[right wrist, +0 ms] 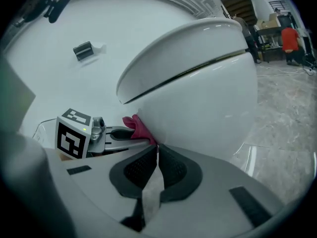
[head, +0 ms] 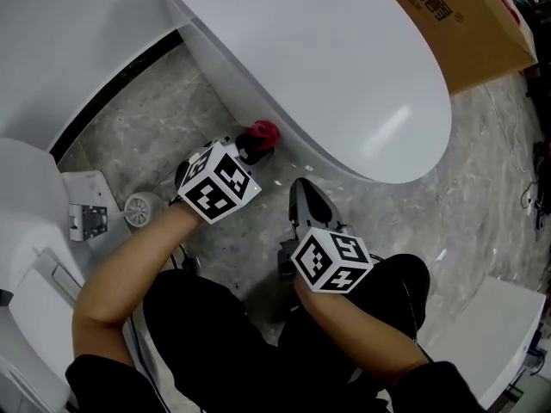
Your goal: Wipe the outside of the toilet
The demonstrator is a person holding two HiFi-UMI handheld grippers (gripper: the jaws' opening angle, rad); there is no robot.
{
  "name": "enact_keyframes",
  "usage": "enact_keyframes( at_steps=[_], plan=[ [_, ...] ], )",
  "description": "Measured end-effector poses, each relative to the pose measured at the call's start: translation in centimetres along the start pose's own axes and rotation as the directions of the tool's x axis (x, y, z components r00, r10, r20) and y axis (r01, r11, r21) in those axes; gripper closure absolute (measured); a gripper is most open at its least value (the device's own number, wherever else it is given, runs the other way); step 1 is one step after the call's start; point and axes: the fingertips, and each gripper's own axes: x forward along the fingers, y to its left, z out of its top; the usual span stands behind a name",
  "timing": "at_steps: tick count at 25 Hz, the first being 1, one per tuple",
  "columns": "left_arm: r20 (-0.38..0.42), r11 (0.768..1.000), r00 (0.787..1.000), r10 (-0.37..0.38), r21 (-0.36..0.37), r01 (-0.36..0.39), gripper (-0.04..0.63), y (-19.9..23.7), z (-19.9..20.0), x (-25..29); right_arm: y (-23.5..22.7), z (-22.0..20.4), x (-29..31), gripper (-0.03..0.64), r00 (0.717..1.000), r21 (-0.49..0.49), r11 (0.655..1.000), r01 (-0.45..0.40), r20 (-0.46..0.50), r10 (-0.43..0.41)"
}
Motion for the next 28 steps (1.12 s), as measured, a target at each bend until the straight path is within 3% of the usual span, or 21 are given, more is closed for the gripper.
enact_keyframes(
  at_steps=[8, 14, 19, 23, 24, 26, 28],
  plan=[
    [-0.005, 0.989, 0.991, -0.131, 0.070, 0.131, 0.526, -4.3, 1.1, 1.3, -1.8, -0.2, -1.9, 0.578, 0.999, -0.030, 0.999, 0.044, 0.013, -0.043],
    [-0.011, 0.953, 0.968, -0.249, 0.172, 0.248, 0.526, -8.4, 2.6, 2.5, -2.5, 1.9, -3.5, 0.578, 0.997, -0.034, 0.998, 0.059, 0.058, -0.057],
    [0.005, 0.874, 0.920, -0.392, 0.314, 0.371, 0.526, -12.6, 3.3, 1.8, -1.7, 4.1, -5.7, 0.578, 0.996, -0.057, 0.998, 0.039, 0.086, -0.034],
    [0.149, 0.862, 0.854, -0.499, 0.191, 0.470, 0.526, -10.6, 2.0, 0.4, -0.7, 4.7, -5.9, 0.578, 0.996, -0.110, 0.994, 0.020, 0.092, -0.010],
    [0.165, 0.862, 0.850, -0.501, 0.179, 0.474, 0.526, -9.4, 1.1, -0.1, -0.6, 4.6, -5.9, 0.578, 0.996, -0.121, 0.993, 0.018, 0.089, -0.007],
    [0.163, 0.884, 0.872, -0.462, 0.166, 0.438, 0.526, -5.9, -1.2, -1.3, 0.0, 3.9, -5.4, 0.578, 0.997, -0.134, 0.991, 0.008, 0.075, 0.002],
    [0.176, 0.930, 0.914, -0.366, 0.100, 0.354, 0.526, -1.1, -3.5, -2.7, 1.0, 3.0, -4.5, 0.578, 0.998, -0.149, 0.989, -0.016, 0.051, 0.024]
  ],
)
